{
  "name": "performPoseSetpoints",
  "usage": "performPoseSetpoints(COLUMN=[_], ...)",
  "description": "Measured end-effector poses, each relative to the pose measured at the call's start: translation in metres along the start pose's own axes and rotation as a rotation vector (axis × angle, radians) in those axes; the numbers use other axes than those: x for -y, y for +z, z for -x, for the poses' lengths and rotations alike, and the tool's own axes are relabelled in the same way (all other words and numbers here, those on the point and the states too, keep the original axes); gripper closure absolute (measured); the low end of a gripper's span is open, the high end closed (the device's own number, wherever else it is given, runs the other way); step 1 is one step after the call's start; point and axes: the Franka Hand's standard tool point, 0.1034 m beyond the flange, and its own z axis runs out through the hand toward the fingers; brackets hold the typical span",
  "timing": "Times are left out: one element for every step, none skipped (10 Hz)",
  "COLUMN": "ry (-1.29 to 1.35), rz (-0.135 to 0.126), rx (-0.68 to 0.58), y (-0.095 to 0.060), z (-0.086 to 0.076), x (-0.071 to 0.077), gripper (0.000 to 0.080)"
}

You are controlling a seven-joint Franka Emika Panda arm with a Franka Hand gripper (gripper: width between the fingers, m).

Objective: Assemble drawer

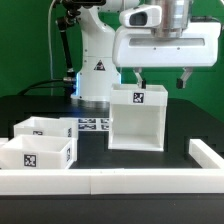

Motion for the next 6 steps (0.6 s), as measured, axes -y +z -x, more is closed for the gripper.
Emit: performPoseSetpoints(ry=[0.000, 0.000, -0.001, -0.004, -0.008, -0.011], rz=[0.001, 0.002, 0.001, 0.002, 0.002, 0.003], rx=[0.000, 0.004, 0.000, -0.001, 0.004, 0.006], y=[0.0069, 0.0092, 0.0102, 0.0128, 0.0159, 0.0168], z=[0.0073, 0.0098, 0.0094, 0.0102, 0.0116, 0.0121], x=[-0.0006, -0.0010, -0.0007, 0.0001, 0.0008, 0.0018], gripper=[0.0150, 0.0150, 0.0150, 0.0150, 0.0150, 0.0150])
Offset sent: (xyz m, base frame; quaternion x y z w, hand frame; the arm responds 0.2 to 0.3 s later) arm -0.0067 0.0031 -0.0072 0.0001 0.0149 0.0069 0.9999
